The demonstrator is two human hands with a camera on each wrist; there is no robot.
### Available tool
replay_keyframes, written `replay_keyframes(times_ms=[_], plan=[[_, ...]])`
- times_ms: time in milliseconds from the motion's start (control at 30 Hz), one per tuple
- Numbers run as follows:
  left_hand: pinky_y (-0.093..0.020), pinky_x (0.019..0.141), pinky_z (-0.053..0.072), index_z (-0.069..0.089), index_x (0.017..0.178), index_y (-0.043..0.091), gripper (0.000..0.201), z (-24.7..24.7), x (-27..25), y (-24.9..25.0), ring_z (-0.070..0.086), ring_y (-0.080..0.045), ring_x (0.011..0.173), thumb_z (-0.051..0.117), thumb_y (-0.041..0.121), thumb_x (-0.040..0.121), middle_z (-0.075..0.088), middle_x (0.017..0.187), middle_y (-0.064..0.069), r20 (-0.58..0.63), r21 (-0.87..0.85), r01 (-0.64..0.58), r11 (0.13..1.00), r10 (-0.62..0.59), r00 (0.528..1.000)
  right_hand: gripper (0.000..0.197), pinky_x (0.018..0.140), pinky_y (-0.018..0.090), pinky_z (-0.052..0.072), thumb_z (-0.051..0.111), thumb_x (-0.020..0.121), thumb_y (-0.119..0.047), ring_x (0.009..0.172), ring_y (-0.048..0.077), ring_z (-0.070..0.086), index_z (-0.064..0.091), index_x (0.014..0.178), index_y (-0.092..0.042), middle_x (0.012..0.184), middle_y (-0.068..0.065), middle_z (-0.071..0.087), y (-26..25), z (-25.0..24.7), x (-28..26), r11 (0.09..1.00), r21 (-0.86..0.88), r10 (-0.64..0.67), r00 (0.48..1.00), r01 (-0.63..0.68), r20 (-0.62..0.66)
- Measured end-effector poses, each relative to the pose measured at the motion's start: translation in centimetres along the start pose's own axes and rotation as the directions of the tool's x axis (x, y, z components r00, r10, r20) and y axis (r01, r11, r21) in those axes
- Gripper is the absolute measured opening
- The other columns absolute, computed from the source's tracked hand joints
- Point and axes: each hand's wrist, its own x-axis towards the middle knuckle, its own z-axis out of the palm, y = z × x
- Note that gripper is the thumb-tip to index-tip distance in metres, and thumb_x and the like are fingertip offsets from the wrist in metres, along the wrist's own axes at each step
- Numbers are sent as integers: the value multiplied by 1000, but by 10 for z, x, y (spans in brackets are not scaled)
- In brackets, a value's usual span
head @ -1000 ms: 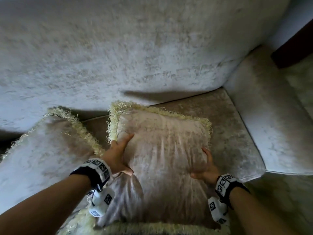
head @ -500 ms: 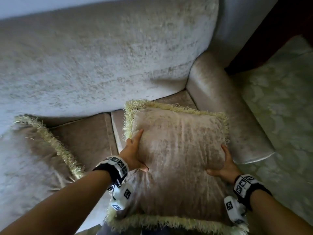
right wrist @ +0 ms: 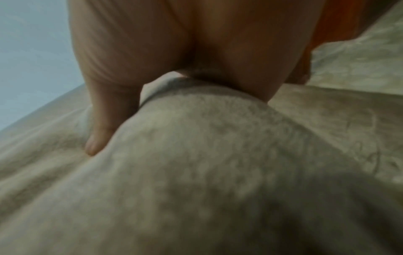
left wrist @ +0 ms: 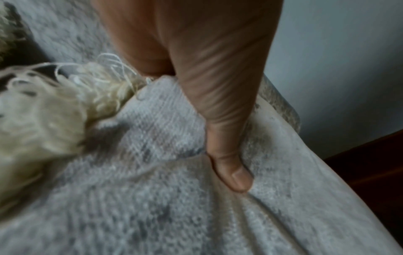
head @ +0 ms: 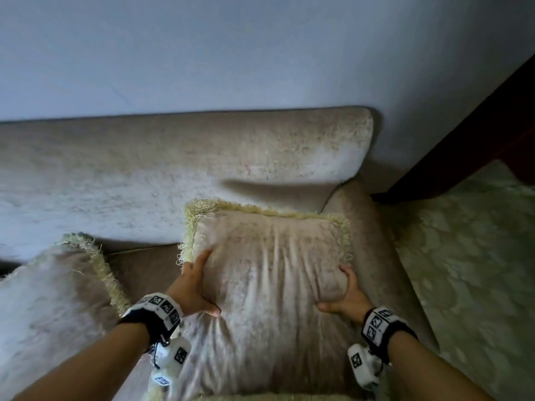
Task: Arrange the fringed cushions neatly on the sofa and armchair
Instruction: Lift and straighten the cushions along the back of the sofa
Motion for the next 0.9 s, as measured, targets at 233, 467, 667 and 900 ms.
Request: replay_keyframes(times_ms=[233,467,667,900], plan=[[-52,98,47,-8,140,59,153,-69,15,26,52,-38,112,99,32,33,34,119,-6,-85,-44,9,999,-13,996,138,107,34,31,94,39,-44,140,24,27,13,149,-27,157,0,18,-105,-18,29,987,-113,-107,994,111,38],[-49,95,50,-10,140,59,153,-85,27,51,54,-37,107,99,25,37,35,118,-7,-148,-46,28,999,-35,988,142,111,36,30,95,33,-45,139,23,29,14,149,-28,157,0,21,-138,-39,56,977,-114,-177,983,182,55],[-50,95,51,-14,140,60,152,-58,58,73,56,-32,96,97,20,45,32,125,-15,-243,-34,40,999,-47,969,122,109,34,28,94,56,-19,140,23,29,13,146,-36,156,1,22,-135,-59,109,950,-158,-264,963,269,49],[-47,92,50,-5,151,42,139,-31,121,74,54,-31,77,94,16,55,29,120,-14,-461,34,45,998,-25,887,118,109,38,33,94,55,-22,130,17,37,13,135,-51,148,-4,31,-134,-69,182,913,-148,-384,924,380,3]])
